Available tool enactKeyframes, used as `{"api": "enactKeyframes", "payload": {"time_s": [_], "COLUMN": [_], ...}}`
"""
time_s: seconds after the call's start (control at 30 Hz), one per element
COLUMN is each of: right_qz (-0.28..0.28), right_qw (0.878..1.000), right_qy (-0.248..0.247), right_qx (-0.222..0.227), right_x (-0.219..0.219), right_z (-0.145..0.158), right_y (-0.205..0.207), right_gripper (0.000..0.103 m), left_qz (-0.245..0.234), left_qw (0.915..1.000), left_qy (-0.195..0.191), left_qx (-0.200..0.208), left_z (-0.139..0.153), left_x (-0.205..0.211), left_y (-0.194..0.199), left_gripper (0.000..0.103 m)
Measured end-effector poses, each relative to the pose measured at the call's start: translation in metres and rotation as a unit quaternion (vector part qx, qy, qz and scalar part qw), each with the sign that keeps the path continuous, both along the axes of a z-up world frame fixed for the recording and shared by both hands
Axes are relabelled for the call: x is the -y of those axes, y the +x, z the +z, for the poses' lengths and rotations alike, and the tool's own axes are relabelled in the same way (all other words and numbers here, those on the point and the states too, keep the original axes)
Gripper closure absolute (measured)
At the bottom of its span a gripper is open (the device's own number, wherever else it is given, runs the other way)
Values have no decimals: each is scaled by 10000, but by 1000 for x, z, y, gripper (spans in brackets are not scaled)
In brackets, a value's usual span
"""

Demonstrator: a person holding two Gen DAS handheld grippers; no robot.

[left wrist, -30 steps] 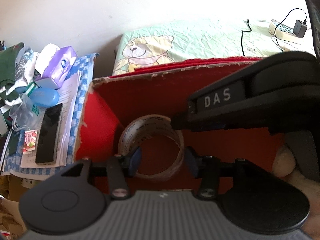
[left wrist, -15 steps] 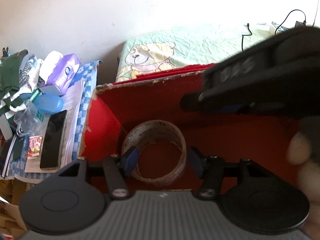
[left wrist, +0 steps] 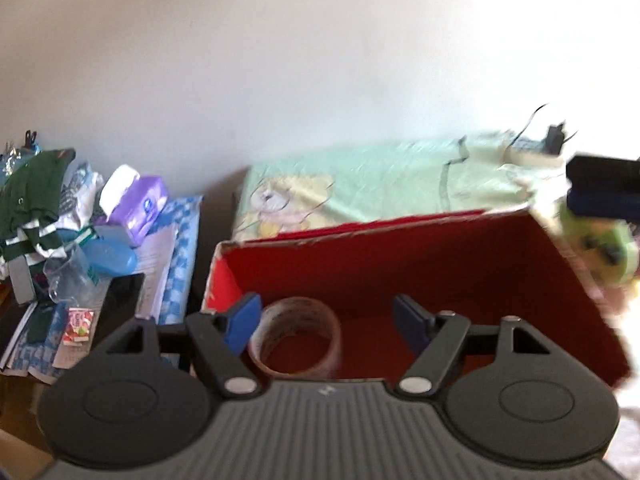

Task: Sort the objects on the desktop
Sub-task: 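Move the right gripper back to the pine cone and grasp it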

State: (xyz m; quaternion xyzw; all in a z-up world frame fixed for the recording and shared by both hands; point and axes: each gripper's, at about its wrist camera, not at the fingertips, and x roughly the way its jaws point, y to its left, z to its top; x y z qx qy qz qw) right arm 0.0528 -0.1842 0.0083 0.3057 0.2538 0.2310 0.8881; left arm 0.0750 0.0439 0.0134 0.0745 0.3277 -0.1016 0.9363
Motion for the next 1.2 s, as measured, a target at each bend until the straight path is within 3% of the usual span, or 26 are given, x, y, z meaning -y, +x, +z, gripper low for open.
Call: {"api": "enactKeyframes", "payload": {"time_s": [0.13, 0.33, 0.4, 0.6, 0.73, 0.9, 1.2], "right_qz": [-109, 162, 389, 1071, 1442, 1682, 2166], "right_qw": [9999, 9996, 9988, 9891, 9805, 9716, 9590], "right_qy": [20, -210, -202, -114, 32, 150, 54], "right_qx": [0, -85, -226, -1003, -1334, -1659, -1828], "right_x": [24, 49, 52, 50, 48, 54, 37], "right_z": [-17, -36, -46, -89, -107, -124, -132], "right_y": [-36, -75, -80, -75, -76, -76, -71], "right_gripper": [57, 44, 44, 44, 46, 49, 49], "left_qz": [-190, -430, -535, -1052, -1222, -851, -202], "left_qw": [9991, 9926, 9898, 9777, 9716, 9768, 9834], "left_qy": [-382, -1047, -1167, -1306, -1210, -922, -657], "left_qx": [-11, -440, -611, -1265, -1628, -1735, -1677], "left_z": [13, 6, 2, -24, -44, -69, -96], "left_x": [2, 19, 32, 68, 94, 108, 116], "left_y": [-38, -90, -109, -151, -169, -174, -173], "left_gripper": [27, 24, 18, 18, 23, 24, 23]}}
